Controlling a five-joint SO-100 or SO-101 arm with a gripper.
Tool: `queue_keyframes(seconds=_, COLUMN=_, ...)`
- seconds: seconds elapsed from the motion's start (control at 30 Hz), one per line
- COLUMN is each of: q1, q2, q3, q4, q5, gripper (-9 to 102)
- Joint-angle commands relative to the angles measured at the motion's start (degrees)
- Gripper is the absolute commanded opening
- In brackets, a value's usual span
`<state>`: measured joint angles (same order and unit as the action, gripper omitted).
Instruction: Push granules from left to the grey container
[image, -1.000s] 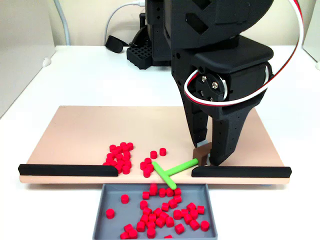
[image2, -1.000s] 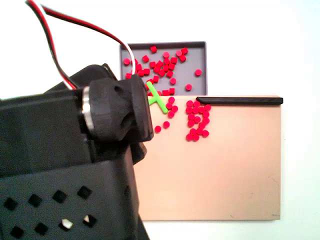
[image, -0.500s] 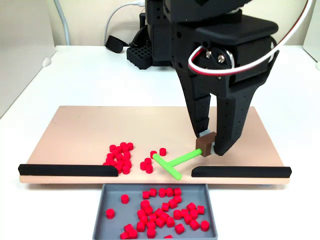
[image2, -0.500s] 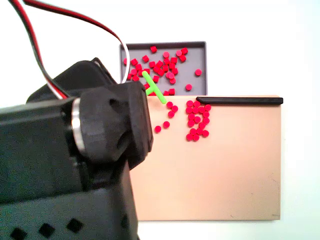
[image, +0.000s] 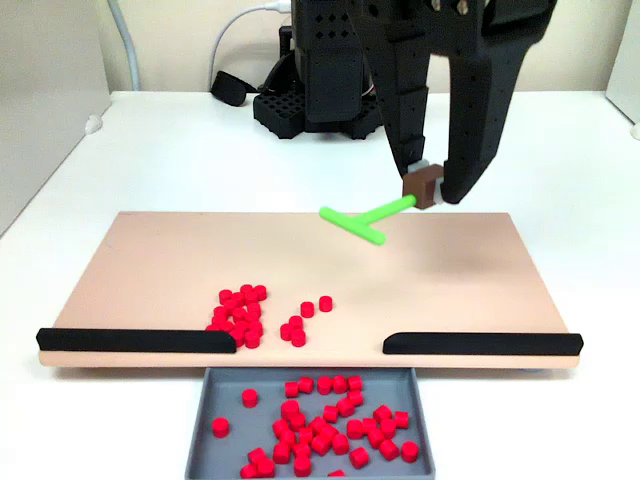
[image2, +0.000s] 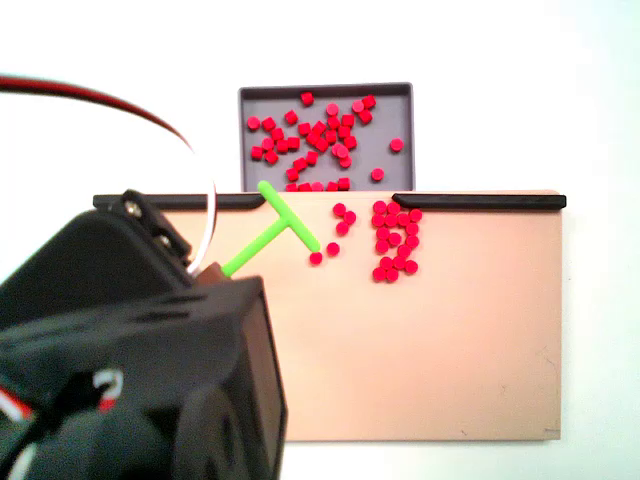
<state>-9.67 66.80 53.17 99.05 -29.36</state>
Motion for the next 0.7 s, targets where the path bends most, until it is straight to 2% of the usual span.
queue_keyframes(seconds=0.0, q1=-0.9, q2=10.7, q3=6.6, q4=0.1, q5=-3.8, gripper=0)
queue_keyframes(seconds=0.33, q1=1.4, q2=36.1, q3=33.0, q4=0.0, q5=-25.4, gripper=0)
queue_keyframes(seconds=0.67, q1=4.6, q2=43.5, q3=42.9, q4=-0.7, q5=-48.9, gripper=0)
